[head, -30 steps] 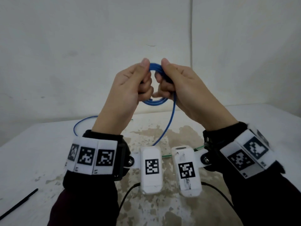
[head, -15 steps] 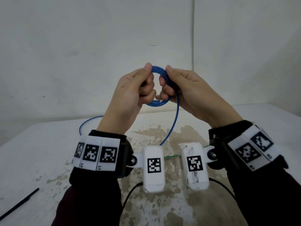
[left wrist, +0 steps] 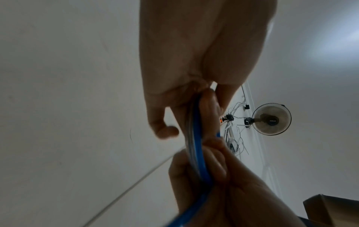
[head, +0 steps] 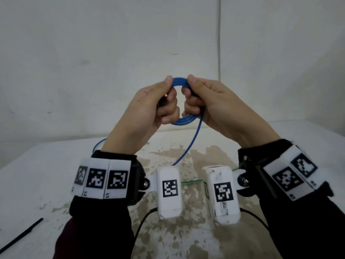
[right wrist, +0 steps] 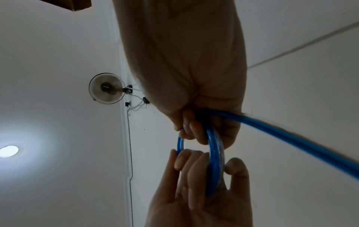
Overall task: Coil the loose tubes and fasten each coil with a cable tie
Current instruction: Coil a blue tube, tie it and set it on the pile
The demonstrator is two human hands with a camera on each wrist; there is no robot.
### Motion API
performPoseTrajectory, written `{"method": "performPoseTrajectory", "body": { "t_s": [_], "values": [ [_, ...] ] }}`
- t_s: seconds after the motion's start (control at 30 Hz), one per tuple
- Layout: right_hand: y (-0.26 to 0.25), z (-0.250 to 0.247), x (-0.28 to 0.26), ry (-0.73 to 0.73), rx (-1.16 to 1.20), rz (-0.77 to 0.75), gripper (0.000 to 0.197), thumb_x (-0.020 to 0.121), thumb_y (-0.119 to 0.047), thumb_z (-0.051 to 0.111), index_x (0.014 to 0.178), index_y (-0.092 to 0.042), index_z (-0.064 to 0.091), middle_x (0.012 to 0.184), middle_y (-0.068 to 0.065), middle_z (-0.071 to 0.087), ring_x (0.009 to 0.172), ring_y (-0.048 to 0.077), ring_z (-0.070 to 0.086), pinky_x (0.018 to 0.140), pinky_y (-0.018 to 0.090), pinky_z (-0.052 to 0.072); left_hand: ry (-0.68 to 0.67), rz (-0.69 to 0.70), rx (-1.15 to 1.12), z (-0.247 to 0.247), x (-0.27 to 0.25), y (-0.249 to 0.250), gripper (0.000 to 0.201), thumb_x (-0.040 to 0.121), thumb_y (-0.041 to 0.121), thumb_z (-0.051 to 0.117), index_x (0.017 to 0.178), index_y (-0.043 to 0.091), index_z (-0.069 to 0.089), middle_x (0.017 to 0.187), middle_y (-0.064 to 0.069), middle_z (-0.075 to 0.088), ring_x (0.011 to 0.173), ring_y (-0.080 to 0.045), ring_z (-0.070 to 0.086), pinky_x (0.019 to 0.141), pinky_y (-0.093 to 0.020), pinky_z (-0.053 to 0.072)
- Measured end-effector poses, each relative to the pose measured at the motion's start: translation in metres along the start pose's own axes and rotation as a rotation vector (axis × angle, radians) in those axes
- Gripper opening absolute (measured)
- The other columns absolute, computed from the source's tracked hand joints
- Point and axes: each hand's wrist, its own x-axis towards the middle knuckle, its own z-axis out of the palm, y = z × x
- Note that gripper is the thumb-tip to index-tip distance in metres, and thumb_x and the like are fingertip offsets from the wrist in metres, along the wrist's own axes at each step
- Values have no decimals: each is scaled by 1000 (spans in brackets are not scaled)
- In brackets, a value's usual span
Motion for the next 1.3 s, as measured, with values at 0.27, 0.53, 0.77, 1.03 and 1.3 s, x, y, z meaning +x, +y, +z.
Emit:
{"method": "performPoseTrajectory", "body": {
  "t_s": [0.27,0.53,0.77,1.03,1.3],
  "values": [
    [1,6,1,2,0,40,35,104,-27,32,83,-9,54,59,-1,45,61,13,51,76,30,49,35,65,154,-8,-5,3,37,101,24,36,66,13,39,54,4,17,46,-11,16,46,-17,22],
    [2,8,1,-16,-3,85,34,104,-27,33,77,-10,47,53,-6,29,50,11,36,64,24,50,-22,-31,173,-6,-5,1,34,102,23,36,73,7,44,52,6,21,44,-11,20,47,-18,24],
    [-2,9,0,32,67,27,37,104,-27,30,76,-11,48,58,-3,35,55,12,44,73,28,46,33,-11,17,-4,-2,4,40,100,29,37,64,12,41,47,6,20,40,-11,22,49,-21,24],
    [-1,8,0,67,22,26,34,103,-27,35,84,-10,59,66,2,60,58,11,54,67,23,51,181,110,68,9,1,-1,39,101,24,40,64,14,33,48,6,22,42,-10,23,44,-16,29],
    [3,9,2,-7,48,-11,27,103,-16,35,92,-8,58,66,1,59,60,12,53,75,28,51,182,74,55,5,0,-1,37,101,27,39,67,16,29,48,7,19,52,-20,13,45,-19,22]
  ]
}}
